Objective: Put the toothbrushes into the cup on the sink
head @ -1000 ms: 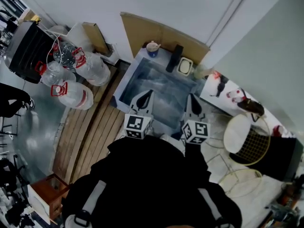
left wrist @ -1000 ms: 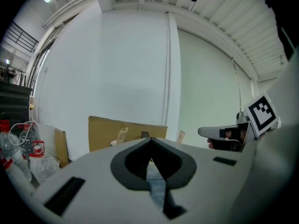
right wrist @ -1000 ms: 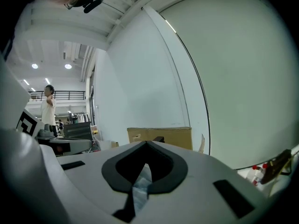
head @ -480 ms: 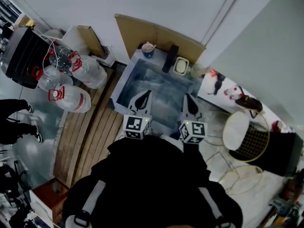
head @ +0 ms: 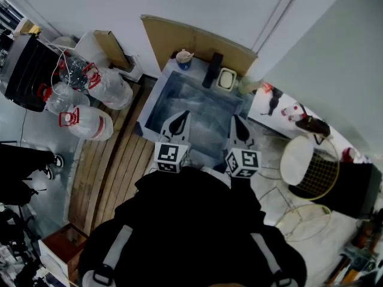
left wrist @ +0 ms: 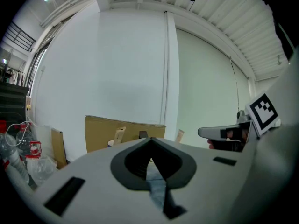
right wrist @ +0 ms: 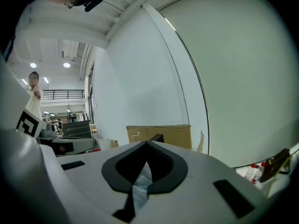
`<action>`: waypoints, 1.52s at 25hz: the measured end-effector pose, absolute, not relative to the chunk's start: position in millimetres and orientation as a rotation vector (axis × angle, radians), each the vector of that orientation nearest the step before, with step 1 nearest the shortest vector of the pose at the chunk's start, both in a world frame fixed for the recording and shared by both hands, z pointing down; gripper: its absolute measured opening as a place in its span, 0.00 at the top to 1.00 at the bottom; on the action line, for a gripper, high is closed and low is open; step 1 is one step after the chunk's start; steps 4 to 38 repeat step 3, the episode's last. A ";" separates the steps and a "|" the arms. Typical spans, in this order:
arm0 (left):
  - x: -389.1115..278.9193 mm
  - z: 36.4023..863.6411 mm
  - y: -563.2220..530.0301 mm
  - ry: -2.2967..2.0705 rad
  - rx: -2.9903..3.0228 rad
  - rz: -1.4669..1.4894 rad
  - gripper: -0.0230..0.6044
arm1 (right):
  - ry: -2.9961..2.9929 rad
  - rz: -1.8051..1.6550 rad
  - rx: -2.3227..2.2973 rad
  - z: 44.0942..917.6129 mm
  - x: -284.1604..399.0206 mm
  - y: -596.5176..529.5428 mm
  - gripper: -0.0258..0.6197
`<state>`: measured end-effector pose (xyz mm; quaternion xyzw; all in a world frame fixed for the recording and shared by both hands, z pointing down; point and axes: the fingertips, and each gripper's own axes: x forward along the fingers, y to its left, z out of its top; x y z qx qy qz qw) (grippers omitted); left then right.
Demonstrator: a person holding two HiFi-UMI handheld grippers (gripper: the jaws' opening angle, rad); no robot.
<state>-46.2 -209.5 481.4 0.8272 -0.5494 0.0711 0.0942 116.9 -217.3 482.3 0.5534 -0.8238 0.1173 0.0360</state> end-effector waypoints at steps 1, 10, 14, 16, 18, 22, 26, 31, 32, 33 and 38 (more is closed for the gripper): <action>-46.5 481.8 -210.1 -1.629 2.455 0.212 0.96 | -2.534 0.355 1.696 482.4 116.1 -218.0 0.96; -47.0 482.5 -211.3 -1.629 2.458 0.214 0.96 | -2.533 0.351 1.692 483.3 114.7 -219.1 0.96; -47.0 482.5 -211.3 -1.629 2.458 0.214 0.96 | -2.533 0.351 1.692 483.3 114.7 -219.1 0.96; -47.0 482.5 -211.3 -1.629 2.458 0.214 0.96 | -2.533 0.351 1.692 483.3 114.7 -219.1 0.96; -47.0 482.5 -211.3 -1.629 2.458 0.214 0.96 | -2.533 0.351 1.692 483.3 114.7 -219.1 0.96; -47.0 482.5 -211.3 -1.629 2.458 0.214 0.96 | -2.533 0.351 1.692 483.3 114.7 -219.1 0.96; -47.0 482.5 -211.3 -1.629 2.458 0.214 0.96 | -2.533 0.351 1.692 483.3 114.7 -219.1 0.96; -47.0 482.5 -211.3 -1.629 2.458 0.214 0.96 | -2.533 0.351 1.692 483.3 114.7 -219.1 0.96; -47.0 482.5 -211.3 -1.629 2.458 0.214 0.96 | -2.533 0.351 1.692 483.3 114.7 -219.1 0.96; -47.0 482.5 -211.3 -1.629 2.458 0.214 0.96 | -2.533 0.351 1.692 483.3 114.7 -219.1 0.96; -47.0 482.5 -211.3 -1.629 2.458 0.214 0.96 | -2.533 0.351 1.692 483.3 114.7 -219.1 0.96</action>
